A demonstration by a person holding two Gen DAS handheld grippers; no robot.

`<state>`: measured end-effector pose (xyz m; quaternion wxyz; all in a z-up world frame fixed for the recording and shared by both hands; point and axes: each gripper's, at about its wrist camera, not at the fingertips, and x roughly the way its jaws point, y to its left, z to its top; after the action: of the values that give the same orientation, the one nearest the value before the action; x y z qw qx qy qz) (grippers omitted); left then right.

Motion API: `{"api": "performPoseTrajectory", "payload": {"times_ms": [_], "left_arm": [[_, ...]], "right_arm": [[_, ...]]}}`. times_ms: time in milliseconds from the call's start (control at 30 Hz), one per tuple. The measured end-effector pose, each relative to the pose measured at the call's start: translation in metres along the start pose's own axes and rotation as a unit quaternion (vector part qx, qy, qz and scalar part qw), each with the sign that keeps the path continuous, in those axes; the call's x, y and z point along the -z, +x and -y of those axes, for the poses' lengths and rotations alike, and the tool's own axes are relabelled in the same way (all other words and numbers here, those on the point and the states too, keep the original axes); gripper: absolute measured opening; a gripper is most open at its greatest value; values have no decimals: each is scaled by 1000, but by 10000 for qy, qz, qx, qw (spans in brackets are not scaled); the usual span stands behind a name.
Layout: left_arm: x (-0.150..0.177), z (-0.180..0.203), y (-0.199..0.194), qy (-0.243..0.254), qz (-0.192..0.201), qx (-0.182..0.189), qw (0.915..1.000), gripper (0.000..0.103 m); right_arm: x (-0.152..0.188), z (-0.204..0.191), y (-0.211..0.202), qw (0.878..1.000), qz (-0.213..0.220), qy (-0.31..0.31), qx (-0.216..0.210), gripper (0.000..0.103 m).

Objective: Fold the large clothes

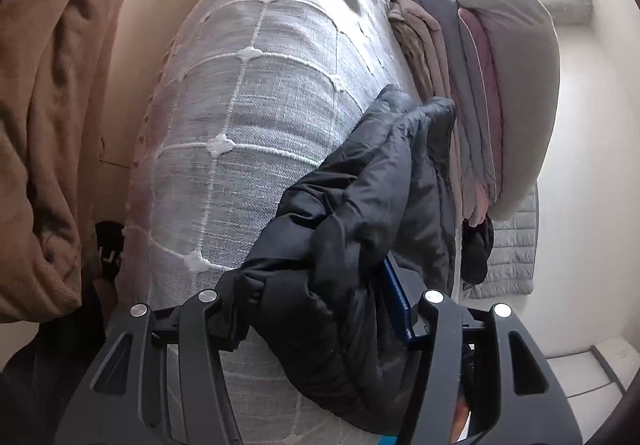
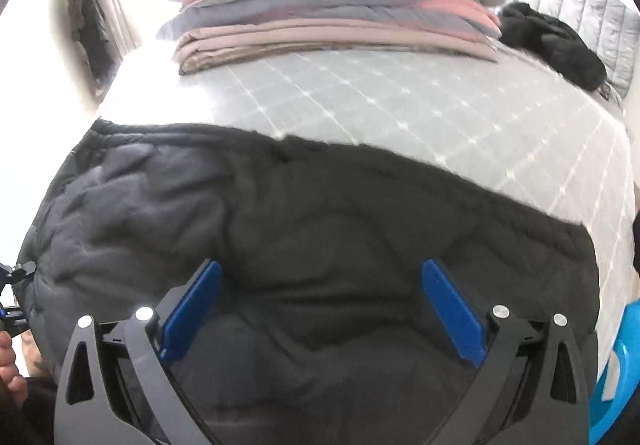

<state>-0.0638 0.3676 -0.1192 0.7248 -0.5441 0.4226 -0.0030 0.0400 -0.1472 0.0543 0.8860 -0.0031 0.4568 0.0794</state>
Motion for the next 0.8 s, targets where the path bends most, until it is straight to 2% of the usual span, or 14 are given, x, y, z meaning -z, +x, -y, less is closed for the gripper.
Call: {"api": "performPoseTrajectory", "payload": {"times_ms": [133, 200, 267, 300, 400, 467, 533, 567, 600, 633, 667, 733, 800], "left_arm": [[-1, -6, 4, -221, -114, 187, 9995, 58], [-2, -8, 5, -294, -151, 306, 9990, 58], [-4, -11, 4, -372, -108, 276, 9989, 59], [-4, -11, 4, -402, -91, 250, 9988, 60], [-4, -11, 8, -464, -62, 168, 9988, 63], [-5, -8, 14, -454, -81, 85, 9989, 69], [-5, -5, 17, -408, -64, 36, 9991, 69], [-5, -2, 17, -323, -39, 66, 9994, 67], [-4, 1, 16, -239, -15, 161, 9996, 59], [-4, 5, 16, -137, -16, 295, 9995, 37], [-3, 9, 15, -42, -16, 337, 9994, 30], [-2, 13, 12, 106, 64, 431, 9990, 23], [-2, 16, 9, 179, 103, 487, 9986, 20]], "right_arm": [[3, -4, 35, 9990, -429, -105, 19, 97], [10, -3, 41, 9991, -413, -16, -38, 97], [10, 0, 40, 9990, -429, 77, -88, 97], [10, 0, 36, 9991, -402, 115, -89, 97], [5, -9, 15, 9999, 115, 44, -75, 97], [1, -16, 13, 9997, 203, -117, 21, 97], [3, -22, 37, 9990, -251, -289, 240, 97], [7, -23, 50, 9980, -462, -359, 250, 97], [9, -22, 54, 9981, -441, -355, 249, 97], [9, -20, 52, 9981, -486, -311, 216, 97], [7, -17, 49, 9982, -534, -238, 153, 97], [5, -4, 28, 9993, -360, 61, -107, 97], [6, 12, -1, 9992, -83, 317, -230, 97]]}}
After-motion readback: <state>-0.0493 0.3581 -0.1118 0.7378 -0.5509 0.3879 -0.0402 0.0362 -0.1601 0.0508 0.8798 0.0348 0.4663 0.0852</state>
